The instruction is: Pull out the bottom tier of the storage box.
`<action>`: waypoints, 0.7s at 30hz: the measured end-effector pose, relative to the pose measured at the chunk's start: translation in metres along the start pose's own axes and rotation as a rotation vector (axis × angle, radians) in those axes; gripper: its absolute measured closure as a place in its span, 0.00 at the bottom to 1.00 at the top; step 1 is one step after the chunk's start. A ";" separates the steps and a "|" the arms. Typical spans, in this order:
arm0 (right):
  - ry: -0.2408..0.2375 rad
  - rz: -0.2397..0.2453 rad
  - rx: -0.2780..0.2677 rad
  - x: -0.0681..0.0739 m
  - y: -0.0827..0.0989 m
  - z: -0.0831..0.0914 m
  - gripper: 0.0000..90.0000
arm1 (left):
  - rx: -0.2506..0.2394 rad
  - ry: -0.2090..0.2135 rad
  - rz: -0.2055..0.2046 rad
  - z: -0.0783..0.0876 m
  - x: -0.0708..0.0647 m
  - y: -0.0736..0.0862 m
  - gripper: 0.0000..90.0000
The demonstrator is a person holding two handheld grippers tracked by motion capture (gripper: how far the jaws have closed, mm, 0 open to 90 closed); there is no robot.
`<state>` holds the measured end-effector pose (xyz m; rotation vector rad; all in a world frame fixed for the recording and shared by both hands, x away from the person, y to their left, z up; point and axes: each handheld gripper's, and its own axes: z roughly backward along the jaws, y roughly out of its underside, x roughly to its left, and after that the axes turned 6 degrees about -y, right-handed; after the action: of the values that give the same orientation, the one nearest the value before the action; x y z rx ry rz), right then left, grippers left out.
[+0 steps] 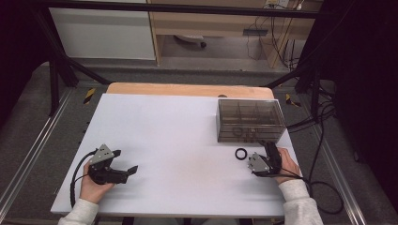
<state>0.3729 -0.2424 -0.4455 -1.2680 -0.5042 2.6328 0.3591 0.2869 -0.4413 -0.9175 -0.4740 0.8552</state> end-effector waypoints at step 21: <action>0.067 0.133 0.046 0.007 0.003 -0.021 0.41 | -0.001 0.000 0.001 0.000 0.000 0.000 0.03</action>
<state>0.3845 -0.2385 -0.4640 -1.4165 -0.3584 2.6799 0.3590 0.2870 -0.4411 -0.9187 -0.4737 0.8557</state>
